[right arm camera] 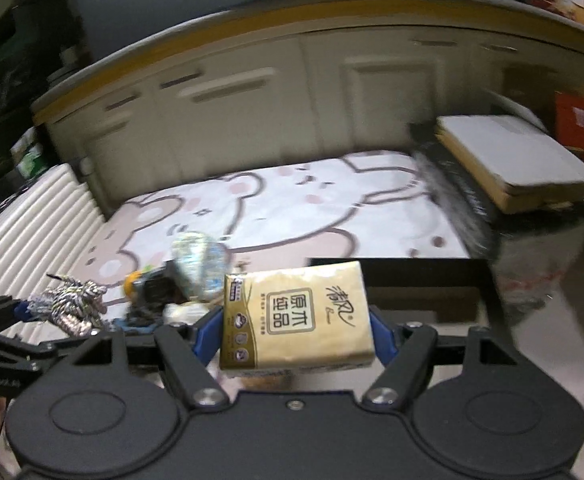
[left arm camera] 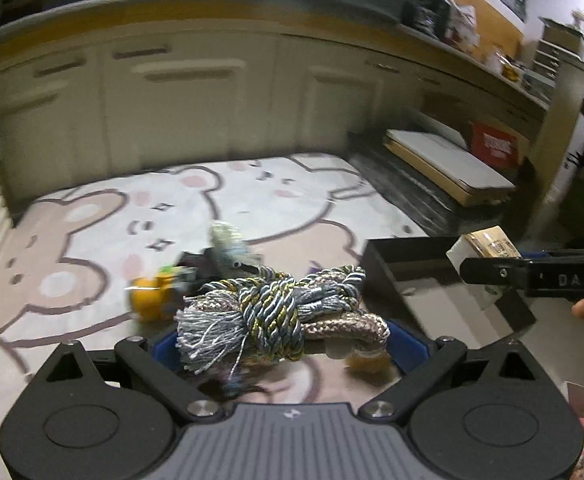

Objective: Organize objects
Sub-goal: 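Carry the rope with the left gripper into the black box while the right carries the tissue pack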

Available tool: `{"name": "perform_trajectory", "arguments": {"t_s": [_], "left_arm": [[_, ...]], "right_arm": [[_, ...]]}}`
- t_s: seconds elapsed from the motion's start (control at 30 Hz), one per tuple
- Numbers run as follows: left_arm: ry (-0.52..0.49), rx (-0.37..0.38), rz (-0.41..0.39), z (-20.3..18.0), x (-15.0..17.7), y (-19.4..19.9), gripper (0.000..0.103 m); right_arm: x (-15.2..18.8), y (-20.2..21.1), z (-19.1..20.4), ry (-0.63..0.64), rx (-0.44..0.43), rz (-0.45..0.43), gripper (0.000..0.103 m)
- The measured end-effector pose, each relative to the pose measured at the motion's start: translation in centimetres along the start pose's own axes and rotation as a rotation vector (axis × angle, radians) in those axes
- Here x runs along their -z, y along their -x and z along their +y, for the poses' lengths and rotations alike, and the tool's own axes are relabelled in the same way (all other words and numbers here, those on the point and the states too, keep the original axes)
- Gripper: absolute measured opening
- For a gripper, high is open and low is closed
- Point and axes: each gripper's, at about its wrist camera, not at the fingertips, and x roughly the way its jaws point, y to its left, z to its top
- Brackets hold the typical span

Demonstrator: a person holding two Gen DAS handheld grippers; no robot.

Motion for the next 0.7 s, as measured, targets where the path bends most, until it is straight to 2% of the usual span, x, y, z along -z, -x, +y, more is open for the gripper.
{"name": "perform_trajectory", "arguments": {"t_s": [0.2, 0.37, 0.7], "left_arm": [[0.003, 0.075, 0.048, -2.9, -2.3, -2.4, 0.099], [0.084, 0.144, 0.125, -5.3, -4.6, -4.9, 0.099], [0.232, 0.276, 0.318, -9.0, -4.5, -9.5, 0.099]], "right_arm": [[-0.3, 0.5, -3.8, -0.075, 0.073, -0.005, 0.074], [-0.2, 0.6, -6.3, -0.137, 0.111, 0.002, 0.074], [1.2, 0.1, -9.5, -0.220, 0.142, 0.046, 0.074]]}}
